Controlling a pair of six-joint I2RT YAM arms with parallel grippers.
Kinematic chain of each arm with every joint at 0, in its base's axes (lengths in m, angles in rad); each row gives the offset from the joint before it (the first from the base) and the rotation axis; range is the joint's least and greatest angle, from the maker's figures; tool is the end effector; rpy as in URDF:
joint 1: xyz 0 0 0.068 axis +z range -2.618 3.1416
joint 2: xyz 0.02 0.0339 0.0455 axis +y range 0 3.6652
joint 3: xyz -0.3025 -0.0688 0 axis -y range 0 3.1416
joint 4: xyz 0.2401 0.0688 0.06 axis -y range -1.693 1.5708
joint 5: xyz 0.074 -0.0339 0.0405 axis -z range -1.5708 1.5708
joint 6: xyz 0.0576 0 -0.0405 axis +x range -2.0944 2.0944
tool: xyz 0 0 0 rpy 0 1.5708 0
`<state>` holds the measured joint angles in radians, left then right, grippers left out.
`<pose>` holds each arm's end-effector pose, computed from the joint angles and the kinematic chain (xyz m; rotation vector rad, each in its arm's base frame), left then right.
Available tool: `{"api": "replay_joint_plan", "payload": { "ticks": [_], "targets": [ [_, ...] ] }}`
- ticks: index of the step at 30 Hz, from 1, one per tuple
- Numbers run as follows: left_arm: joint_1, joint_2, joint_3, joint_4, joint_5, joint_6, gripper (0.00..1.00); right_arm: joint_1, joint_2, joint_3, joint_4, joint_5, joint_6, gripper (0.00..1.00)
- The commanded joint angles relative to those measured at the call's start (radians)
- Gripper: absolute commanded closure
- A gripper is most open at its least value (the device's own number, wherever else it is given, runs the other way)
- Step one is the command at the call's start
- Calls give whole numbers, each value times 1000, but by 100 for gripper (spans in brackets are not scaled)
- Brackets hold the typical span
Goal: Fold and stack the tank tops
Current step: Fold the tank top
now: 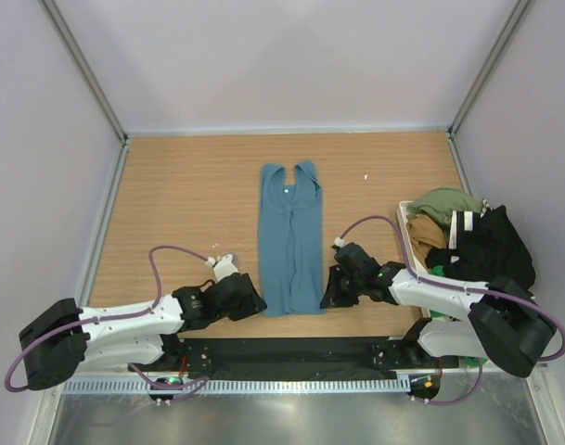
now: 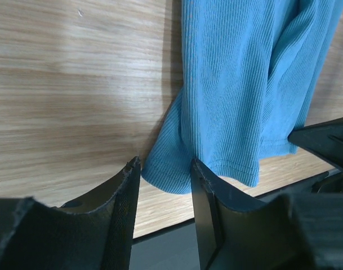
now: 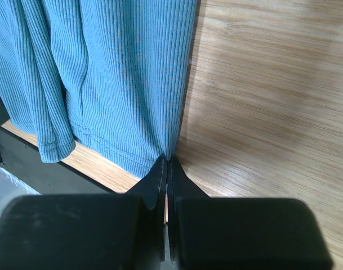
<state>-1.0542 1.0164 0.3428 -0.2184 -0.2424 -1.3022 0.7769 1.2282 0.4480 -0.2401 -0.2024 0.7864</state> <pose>0.0947 -0.1387 0.1667 -0.4280 2.5394 -0.7194 0.1341 0.1481 0.1610 -0.0668 2.7926 0.7568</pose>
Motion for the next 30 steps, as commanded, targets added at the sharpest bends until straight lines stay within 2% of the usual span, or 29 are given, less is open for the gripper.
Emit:
{"api": "replay_joint_plan", "payload": {
  "ticks": [1,4,5,7,8,16,18,23,25,28,30],
  "targets": [
    [-26,17,2,42,-5,-12,58,7,19,-5,-68,61,-12,98],
    [-33,39,-7,56,0,-19,71,5,16,-2,-67,57,-10,98],
    [-38,40,-8,56,-1,-19,81,7,13,-2,-68,57,-10,98],
    [-68,27,-14,56,-31,-22,90,5,11,0,-73,57,-10,98],
    [-76,19,-19,54,-37,-26,100,7,8,0,-71,57,-10,98],
    [-99,-65,-54,48,-11,-69,99,7,-15,6,-90,43,-7,98],
    [-101,-76,-62,40,-14,-77,98,5,-36,9,-103,43,-10,98],
    [-101,-96,-58,1,-38,-98,53,5,-70,20,-143,47,-15,98],
    [-101,-101,-48,-30,-50,-98,47,5,-75,18,-149,46,-16,96],
    [-101,-105,-38,-56,-72,-88,45,7,-76,17,-151,44,-22,79],
    [-101,-104,-22,-67,-83,-63,45,5,-79,17,-151,46,-22,75]
  ]
}}
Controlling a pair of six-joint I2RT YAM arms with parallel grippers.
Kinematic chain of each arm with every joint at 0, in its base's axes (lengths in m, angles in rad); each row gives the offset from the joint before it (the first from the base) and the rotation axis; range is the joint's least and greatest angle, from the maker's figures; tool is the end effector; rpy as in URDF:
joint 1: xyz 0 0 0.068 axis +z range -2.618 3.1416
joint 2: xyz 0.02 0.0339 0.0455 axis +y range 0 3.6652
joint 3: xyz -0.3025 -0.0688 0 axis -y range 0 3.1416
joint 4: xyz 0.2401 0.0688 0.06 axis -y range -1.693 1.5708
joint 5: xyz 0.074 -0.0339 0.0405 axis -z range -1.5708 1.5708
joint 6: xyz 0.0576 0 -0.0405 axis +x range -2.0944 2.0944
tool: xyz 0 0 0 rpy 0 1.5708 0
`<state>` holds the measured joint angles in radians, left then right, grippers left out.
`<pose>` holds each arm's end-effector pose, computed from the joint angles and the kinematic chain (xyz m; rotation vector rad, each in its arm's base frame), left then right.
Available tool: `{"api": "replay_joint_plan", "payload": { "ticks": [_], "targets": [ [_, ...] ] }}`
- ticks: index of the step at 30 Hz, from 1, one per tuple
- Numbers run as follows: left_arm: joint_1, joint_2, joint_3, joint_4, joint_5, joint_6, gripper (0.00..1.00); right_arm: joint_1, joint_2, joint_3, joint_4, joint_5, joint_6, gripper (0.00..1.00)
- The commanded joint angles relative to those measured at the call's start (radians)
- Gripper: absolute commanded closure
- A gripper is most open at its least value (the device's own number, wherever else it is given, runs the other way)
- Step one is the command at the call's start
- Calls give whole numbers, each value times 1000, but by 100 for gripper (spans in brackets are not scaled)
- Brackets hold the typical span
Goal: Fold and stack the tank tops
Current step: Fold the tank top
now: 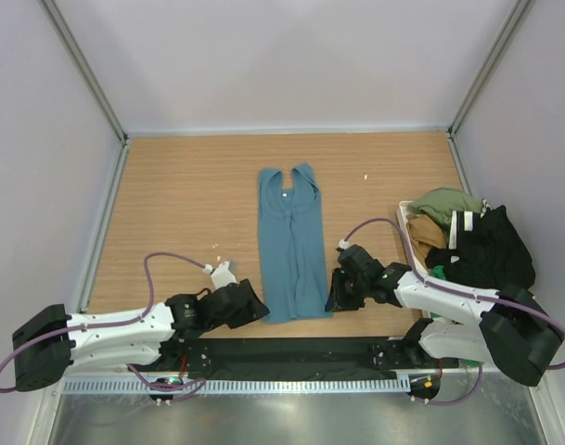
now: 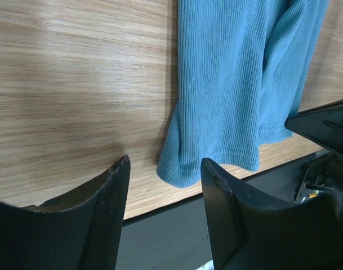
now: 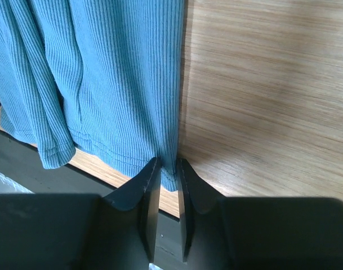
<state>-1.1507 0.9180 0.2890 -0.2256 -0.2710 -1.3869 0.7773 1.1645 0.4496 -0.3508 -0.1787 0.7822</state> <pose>0.0756 -0.1313 0.1634 -0.4315 2.5278 -0.8112 0.1242 0.1366 0.1649 -0.0584 2.8244 0.6924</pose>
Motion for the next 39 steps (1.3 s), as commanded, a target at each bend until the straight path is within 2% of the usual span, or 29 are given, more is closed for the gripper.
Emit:
{"api": "replay_joint_plan", "payload": {
  "ticks": [1,6,10,14,21,22,24,29,32,34,39],
  "targets": [
    [-4,-1,38,-61,-54,35,46,7,-17,15,-40,24,-18,74],
    [-7,59,120,-81,-36,139,45,7,-6,20,-36,18,-21,73],
    [-41,105,174,-96,-56,189,38,7,-3,23,-37,16,-24,73],
    [-60,168,229,-113,-56,203,40,5,-9,23,-40,10,-27,73],
    [-75,300,248,-113,-23,174,57,8,-23,17,-48,2,-29,73],
    [-79,309,242,-109,-22,169,65,8,-28,15,-47,4,-28,73],
    [-89,323,237,-98,-14,158,73,8,-29,11,-43,1,-27,73],
    [-96,314,211,-49,18,146,85,8,-38,-2,-37,-4,-24,75],
    [-96,268,177,-23,21,121,95,8,-46,-8,-34,-21,-21,78],
    [-96,227,153,-23,12,95,100,10,-52,-8,-27,-47,-21,82],
    [-96,164,125,-20,35,57,100,14,-95,15,-42,-64,-11,99]
  ]
}}
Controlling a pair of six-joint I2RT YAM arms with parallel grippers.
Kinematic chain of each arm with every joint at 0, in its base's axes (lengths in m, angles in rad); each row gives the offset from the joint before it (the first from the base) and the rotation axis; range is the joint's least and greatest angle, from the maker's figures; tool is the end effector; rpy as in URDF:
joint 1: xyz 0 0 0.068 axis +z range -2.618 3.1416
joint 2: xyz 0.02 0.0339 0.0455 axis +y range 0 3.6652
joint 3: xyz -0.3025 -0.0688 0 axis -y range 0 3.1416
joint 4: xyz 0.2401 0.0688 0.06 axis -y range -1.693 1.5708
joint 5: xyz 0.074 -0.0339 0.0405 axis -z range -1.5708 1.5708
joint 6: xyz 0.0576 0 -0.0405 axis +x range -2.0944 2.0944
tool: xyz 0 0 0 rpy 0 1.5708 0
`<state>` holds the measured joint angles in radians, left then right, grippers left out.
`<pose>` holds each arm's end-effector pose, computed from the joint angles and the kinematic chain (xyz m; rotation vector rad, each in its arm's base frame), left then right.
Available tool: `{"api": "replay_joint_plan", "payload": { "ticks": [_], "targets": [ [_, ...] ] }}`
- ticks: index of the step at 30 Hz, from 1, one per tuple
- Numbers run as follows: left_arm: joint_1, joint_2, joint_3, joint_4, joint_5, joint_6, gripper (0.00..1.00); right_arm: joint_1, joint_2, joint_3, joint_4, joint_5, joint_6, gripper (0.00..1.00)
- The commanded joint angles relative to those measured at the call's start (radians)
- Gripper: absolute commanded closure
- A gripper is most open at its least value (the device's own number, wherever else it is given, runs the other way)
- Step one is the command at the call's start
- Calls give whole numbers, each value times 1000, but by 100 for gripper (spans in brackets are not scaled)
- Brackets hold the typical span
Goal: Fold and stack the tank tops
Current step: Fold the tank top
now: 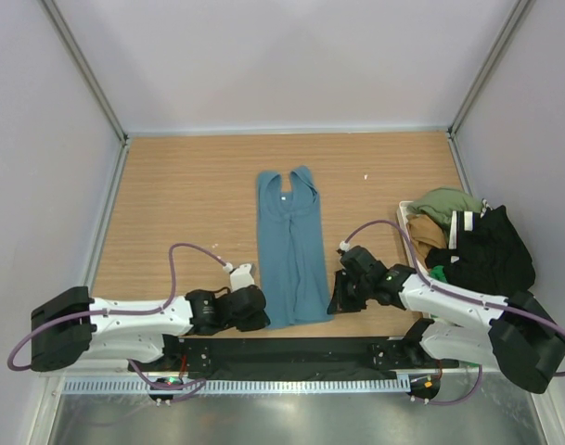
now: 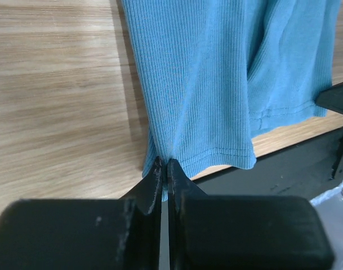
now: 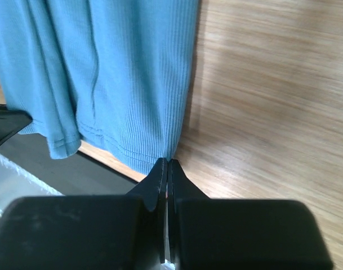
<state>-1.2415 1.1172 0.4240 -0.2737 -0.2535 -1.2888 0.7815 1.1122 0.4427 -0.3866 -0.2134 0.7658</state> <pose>0.0732 -0.1696 0.1713 -0.1673 2.6388 -0.6835 0.1162 0.1324 0.1694 -0.1019 2.8268 0.7366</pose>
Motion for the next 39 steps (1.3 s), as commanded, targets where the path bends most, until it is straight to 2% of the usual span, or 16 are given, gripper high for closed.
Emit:
{"api": "replay_joint_plan", "payload": {
  "ticks": [1,10,16,21,29,33,39],
  "targets": [
    [-6,-48,-11,27,22,-43,100,9,-49,25,-12,-29,4,99],
    [37,-109,-25,30,45,-60,100,9,-74,83,-67,-4,-14,99],
    [201,-126,31,10,137,51,100,6,-22,224,-123,156,-49,99],
    [359,-91,142,-18,206,153,100,-24,116,395,-146,209,-97,99],
    [534,82,369,-68,290,308,100,-157,320,623,-132,247,-149,99],
    [583,205,494,-104,235,368,100,-218,426,715,-117,258,-163,99],
    [660,417,654,-125,224,447,100,-271,616,892,-136,293,-184,99]
  ]
}}
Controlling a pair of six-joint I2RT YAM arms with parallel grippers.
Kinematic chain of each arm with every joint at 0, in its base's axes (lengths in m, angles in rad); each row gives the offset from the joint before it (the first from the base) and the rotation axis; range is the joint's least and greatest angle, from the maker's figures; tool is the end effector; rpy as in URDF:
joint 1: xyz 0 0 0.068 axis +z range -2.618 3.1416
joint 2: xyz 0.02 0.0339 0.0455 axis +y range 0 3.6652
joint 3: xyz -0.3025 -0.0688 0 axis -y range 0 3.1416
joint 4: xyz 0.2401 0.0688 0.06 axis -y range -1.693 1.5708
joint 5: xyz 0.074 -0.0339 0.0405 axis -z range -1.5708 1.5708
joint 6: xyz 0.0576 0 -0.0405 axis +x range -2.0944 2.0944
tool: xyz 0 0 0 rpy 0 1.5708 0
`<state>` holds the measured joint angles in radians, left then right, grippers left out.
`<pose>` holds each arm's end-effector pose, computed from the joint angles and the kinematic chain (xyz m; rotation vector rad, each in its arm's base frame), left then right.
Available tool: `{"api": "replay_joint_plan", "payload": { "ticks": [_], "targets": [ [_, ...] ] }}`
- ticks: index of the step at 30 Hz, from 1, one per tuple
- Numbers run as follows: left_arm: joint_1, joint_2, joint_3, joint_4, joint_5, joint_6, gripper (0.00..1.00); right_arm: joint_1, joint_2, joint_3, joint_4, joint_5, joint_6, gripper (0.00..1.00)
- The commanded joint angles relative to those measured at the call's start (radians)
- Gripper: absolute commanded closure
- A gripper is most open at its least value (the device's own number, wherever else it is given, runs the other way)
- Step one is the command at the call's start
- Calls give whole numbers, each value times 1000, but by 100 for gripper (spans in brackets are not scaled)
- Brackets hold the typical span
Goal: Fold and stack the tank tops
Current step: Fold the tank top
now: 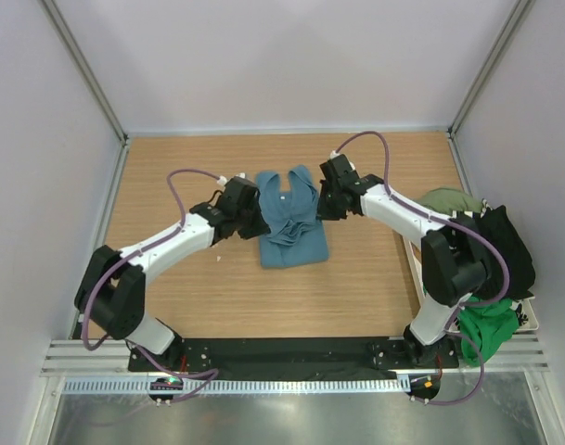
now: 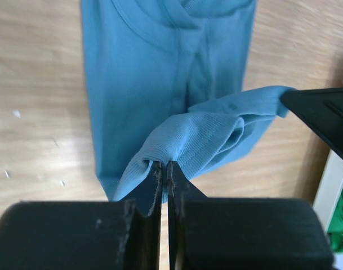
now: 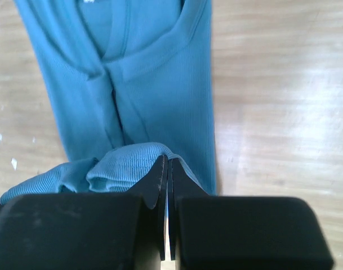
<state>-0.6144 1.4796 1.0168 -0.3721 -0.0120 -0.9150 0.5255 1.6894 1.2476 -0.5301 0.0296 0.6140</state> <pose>0.2639 -0.1853 0.2637 -0.3835 2.4936 -0.6624 0.3232 0.1855 0.2568 0.1265 2.5902 0.3995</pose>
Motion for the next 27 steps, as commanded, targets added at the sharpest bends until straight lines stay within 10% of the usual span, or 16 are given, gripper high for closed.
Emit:
{"api": "replay_joint_plan", "payload": {
  "ticks": [1,27],
  "targets": [
    [53,73,75,-27,-10,79,100,-18,56,105,-1,58,-34,99],
    [194,332,282,-25,110,157,100,-94,272,319,1,21,-48,99]
  ]
}}
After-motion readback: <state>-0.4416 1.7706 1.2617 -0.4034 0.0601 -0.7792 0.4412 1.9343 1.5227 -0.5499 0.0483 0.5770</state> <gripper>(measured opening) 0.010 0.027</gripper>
